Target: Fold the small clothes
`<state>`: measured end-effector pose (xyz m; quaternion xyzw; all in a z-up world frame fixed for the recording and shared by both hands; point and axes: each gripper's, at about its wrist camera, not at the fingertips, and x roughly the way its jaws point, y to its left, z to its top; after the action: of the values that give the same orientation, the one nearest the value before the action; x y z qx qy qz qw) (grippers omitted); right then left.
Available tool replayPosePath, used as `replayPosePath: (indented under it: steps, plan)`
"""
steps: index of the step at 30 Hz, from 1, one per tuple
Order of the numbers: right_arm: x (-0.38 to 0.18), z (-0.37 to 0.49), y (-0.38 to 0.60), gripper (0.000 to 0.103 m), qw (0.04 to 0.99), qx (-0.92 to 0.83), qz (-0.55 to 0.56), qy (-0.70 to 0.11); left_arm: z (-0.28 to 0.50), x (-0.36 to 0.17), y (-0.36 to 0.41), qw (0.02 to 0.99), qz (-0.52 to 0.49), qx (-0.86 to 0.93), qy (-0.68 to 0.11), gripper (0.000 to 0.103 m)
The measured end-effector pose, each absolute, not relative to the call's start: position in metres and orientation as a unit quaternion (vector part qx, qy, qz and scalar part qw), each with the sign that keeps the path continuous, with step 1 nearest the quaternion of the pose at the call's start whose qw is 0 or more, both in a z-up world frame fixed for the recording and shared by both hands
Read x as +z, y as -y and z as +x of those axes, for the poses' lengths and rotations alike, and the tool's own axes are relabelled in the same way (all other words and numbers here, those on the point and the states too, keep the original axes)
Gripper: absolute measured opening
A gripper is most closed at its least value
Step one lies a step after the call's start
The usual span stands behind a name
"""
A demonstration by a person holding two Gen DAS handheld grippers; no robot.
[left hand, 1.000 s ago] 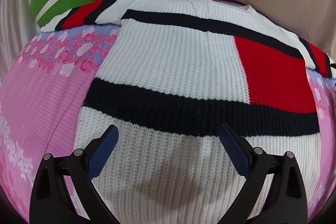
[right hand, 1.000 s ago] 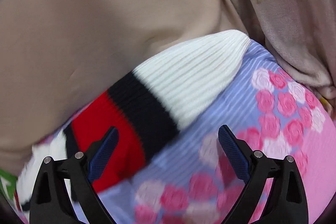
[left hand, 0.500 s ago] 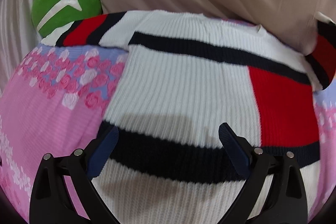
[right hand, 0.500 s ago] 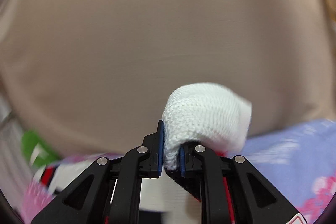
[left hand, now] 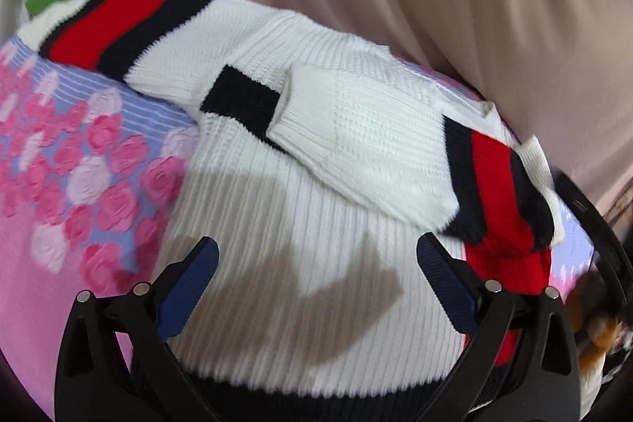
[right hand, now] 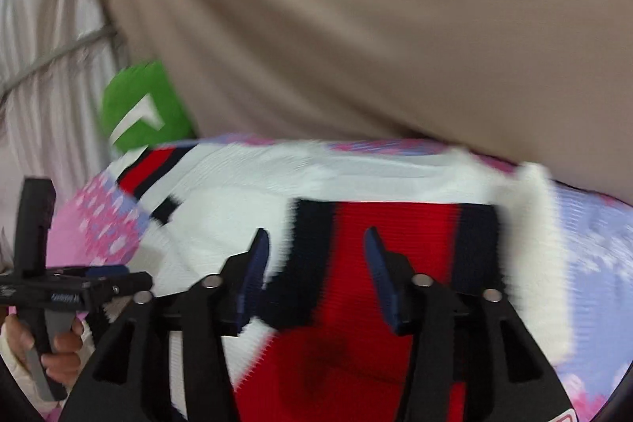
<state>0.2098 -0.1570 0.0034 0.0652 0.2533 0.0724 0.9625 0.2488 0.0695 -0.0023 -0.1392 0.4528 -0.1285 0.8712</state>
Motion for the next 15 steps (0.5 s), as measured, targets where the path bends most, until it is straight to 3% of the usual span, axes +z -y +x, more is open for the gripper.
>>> replayPosePath:
  steps: [2, 6, 7, 8, 9, 10, 11, 15]
  plan:
    - [0.004, 0.206, 0.193, 0.066, 0.963, 0.017, 0.082, -0.255, 0.266, -0.005, -0.066, 0.871, -0.148, -0.136, -0.449, 0.098]
    - [-0.008, 0.232, 0.252, 0.067, 0.942, -0.047, 0.125, -0.308, 0.295, -0.009, -0.056, 0.875, -0.144, -0.127, -0.444, 0.094]
    - [-0.01, 0.239, 0.26, 0.067, 0.938, -0.049, 0.126, -0.319, 0.3, -0.007, -0.053, 0.88, -0.136, -0.12, -0.438, 0.088]
    - [-0.017, 0.247, 0.259, 0.067, 0.935, -0.05, 0.126, -0.329, 0.304, -0.005, -0.05, 0.885, -0.123, -0.113, -0.434, 0.063]
    - [-0.026, 0.257, 0.252, 0.062, 0.93, -0.045, 0.122, -0.344, 0.307, -0.002, -0.044, 0.888, -0.107, -0.109, -0.433, 0.033]
    - [-0.029, 0.264, 0.251, 0.049, 0.928, -0.037, 0.119, -0.352, 0.31, 0.0, -0.042, 0.889, -0.102, -0.112, -0.432, 0.021]
    - [-0.029, 0.27, 0.25, 0.009, 0.926, -0.026, 0.12, -0.357, 0.313, 0.005, -0.041, 0.891, -0.099, -0.116, -0.427, 0.007]
    - [0.008, 0.234, 0.268, 0.01, 0.953, -0.002, 0.187, -0.237, 0.312, 0.048, -0.039, 0.923, -0.085, -0.119, -0.356, 0.007]
